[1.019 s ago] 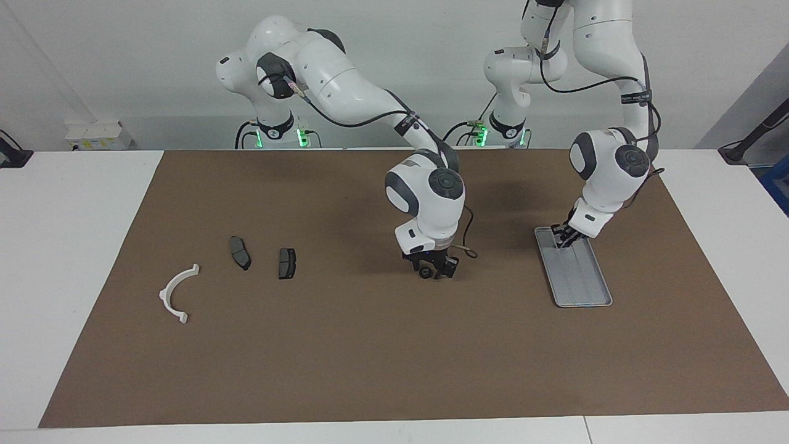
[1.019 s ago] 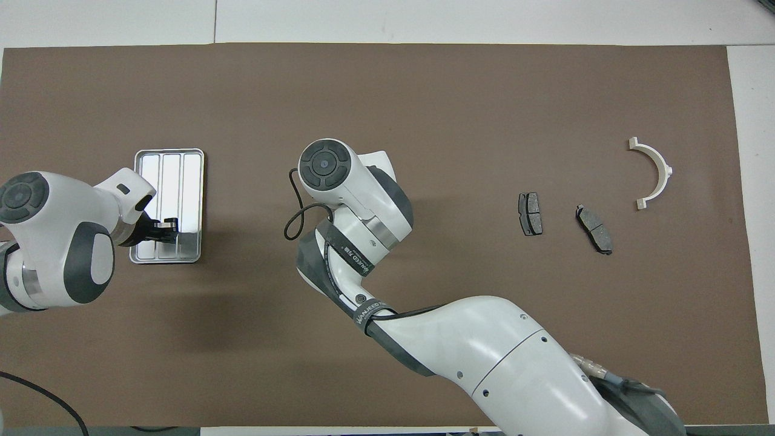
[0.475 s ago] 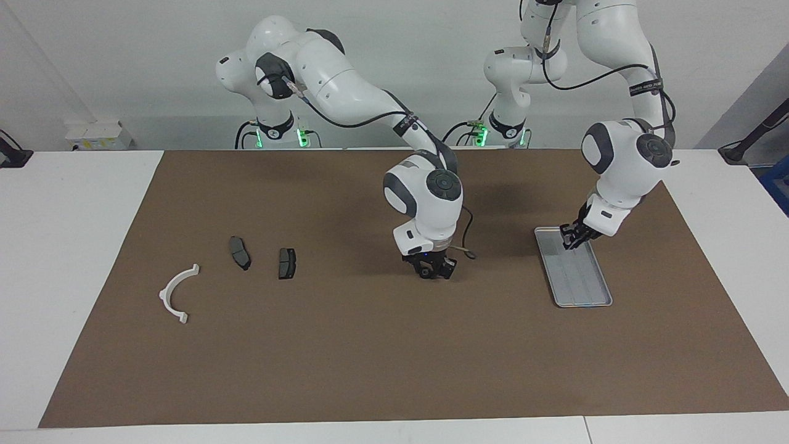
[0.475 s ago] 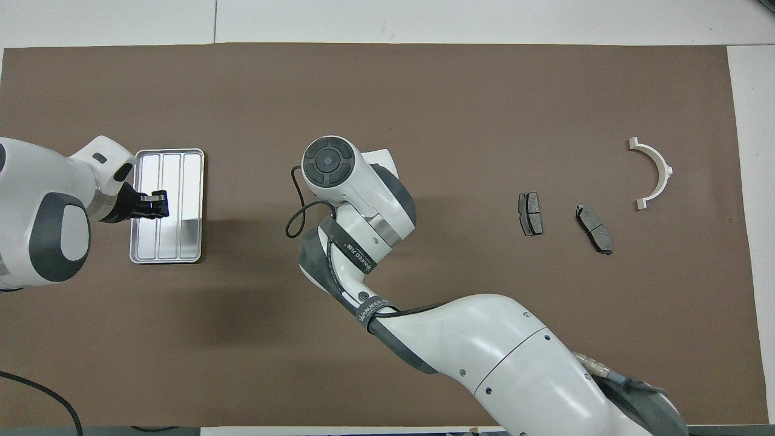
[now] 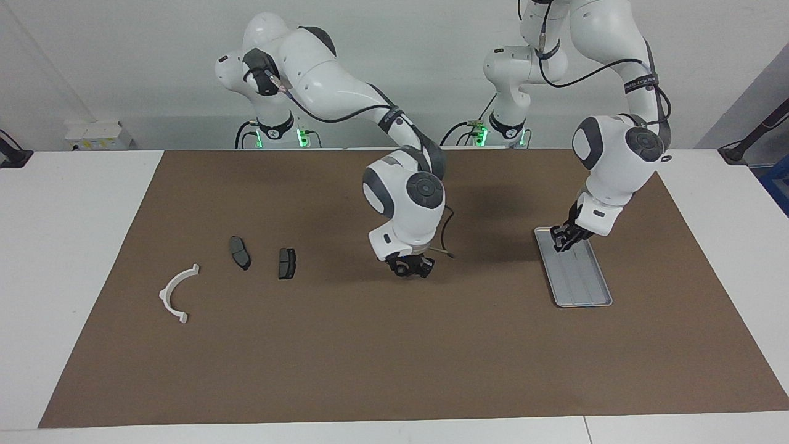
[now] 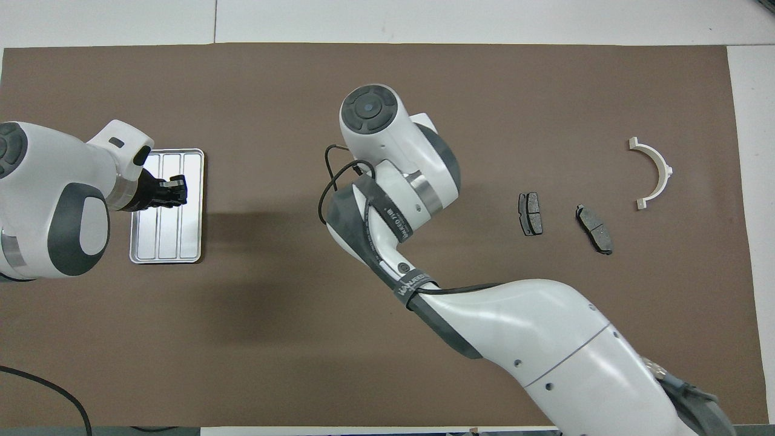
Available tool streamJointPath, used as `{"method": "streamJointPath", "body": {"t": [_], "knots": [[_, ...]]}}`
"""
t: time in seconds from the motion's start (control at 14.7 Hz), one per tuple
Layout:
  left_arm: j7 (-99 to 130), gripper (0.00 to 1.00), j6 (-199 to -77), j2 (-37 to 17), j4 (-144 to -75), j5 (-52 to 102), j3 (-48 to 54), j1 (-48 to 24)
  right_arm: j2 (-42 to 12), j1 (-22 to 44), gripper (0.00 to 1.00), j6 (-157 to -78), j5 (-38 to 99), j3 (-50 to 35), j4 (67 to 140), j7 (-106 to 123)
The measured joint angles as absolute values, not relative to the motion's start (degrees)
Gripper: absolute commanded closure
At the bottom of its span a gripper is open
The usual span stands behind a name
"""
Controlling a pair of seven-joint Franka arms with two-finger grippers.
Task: Place bearing gear from tray to pile
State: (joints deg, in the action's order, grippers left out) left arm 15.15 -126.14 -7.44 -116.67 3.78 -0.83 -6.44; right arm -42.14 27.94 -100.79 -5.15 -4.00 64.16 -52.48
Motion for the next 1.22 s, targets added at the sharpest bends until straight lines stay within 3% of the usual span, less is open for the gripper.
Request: {"method": "streamJointPath", "body": {"t": [0.27,0.54,0.88,1.22], "knots": [[28.6,0.93,-126.1,-8.3,-113.4,3.9,-0.7,-14.2,-32.3,17.9,1.00,-91.5,-5.1,-4.7,63.5,-29.2],[43.6,0.93,-124.4,-12.6,-107.3,3.8,-0.6,-24.9,-30.4,6.7,1.00,-91.9,-5.1,-4.8,65.4,-8.8],[53.9,0.93,-123.9,-24.5,-97.1,2.6,-0.8,-31.4,-29.6,-0.6,1.00,-111.9,-5.1,-4.9,81.2,1.6],[56.5,0.93,-124.5,-30.7,-91.4,2.6,-1.1,-31.9,-30.0,-1.5,1.00,-125.4,-5.4,-4.9,91.8,3.7]]}}
